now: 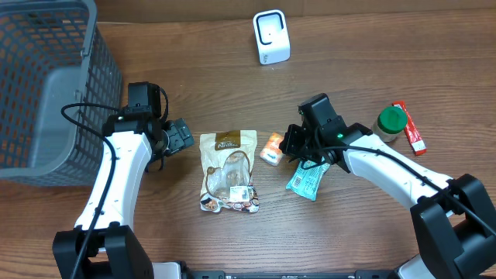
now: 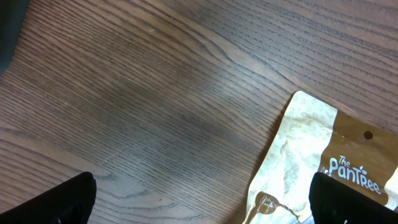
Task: Scan the item barcode
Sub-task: 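Move the right gripper over the orange juice box and lower, then close the right gripper on the orange juice box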
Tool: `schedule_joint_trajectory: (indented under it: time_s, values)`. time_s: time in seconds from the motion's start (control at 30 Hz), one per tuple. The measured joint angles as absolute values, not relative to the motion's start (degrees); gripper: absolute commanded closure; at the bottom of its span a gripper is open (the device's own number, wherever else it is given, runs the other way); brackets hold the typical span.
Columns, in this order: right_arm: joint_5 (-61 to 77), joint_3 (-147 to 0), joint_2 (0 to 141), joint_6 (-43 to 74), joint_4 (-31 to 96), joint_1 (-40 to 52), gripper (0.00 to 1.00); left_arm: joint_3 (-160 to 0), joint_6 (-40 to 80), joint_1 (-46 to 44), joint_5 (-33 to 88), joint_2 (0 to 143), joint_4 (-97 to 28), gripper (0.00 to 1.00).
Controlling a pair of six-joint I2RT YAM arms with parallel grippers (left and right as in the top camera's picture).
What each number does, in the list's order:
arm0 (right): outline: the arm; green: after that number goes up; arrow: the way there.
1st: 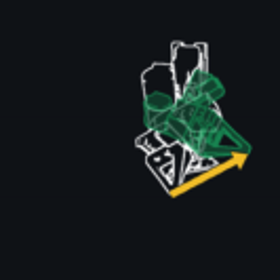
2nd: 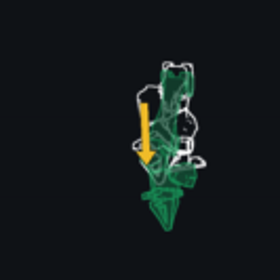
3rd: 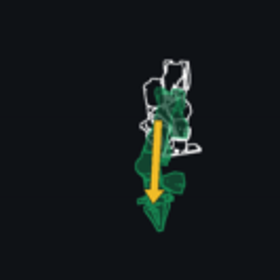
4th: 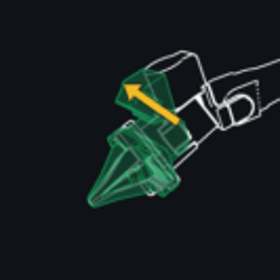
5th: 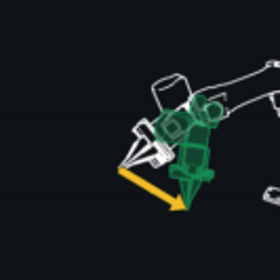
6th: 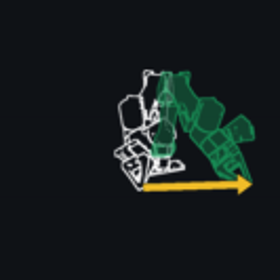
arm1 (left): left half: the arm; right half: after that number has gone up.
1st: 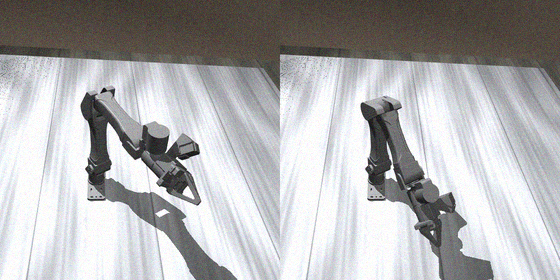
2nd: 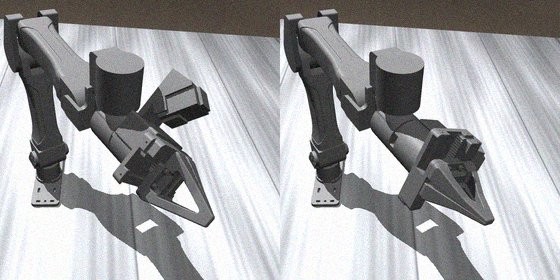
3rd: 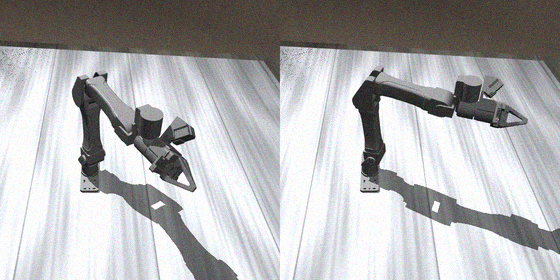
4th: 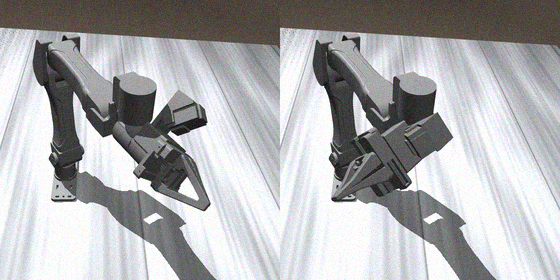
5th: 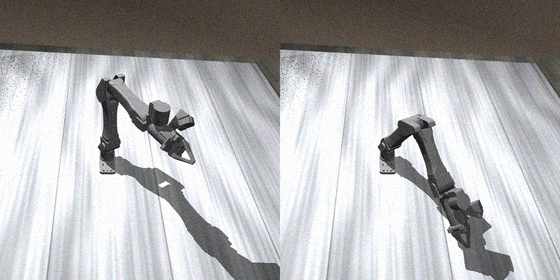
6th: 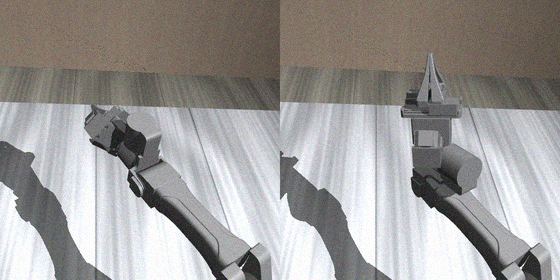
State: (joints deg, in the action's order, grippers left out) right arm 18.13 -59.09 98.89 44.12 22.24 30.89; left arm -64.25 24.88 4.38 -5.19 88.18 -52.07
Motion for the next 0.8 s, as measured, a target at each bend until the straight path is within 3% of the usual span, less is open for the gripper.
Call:
schedule_joint_trajectory:
  time_s: [0.07, 0.1, 0.23, 0.47, 0.8]
  values:
    - [16.71, -59.09, 98.89, 44.99, 21.93, 31.14, 0.72, -64.25, 24.88, 4.38, -5.19, 88.18, -52.10, 0.00]
    - [16.01, -59.09, 98.89, 45.28, 21.85, 31.16, 0.69, -64.25, 24.88, 4.38, -5.19, 88.18, -52.10, 0.00]
    - [14.81, -59.07, 98.89, 45.25, 21.89, 31.18, 0.69, -64.25, 24.88, 4.38, -5.19, 88.18, -52.10, 0.00]
    - [14.04, -59.07, 98.89, 46.15, 21.54, 31.20, 0.82, -64.25, 24.88, 4.38, -5.19, 88.18, -52.07, 0.00]
    - [10.48, -59.07, 98.96, 49.23, 21.61, 33.50, 0.72, -64.25, 24.88, 4.38, -5.19, 88.18, -52.07, 0.00]
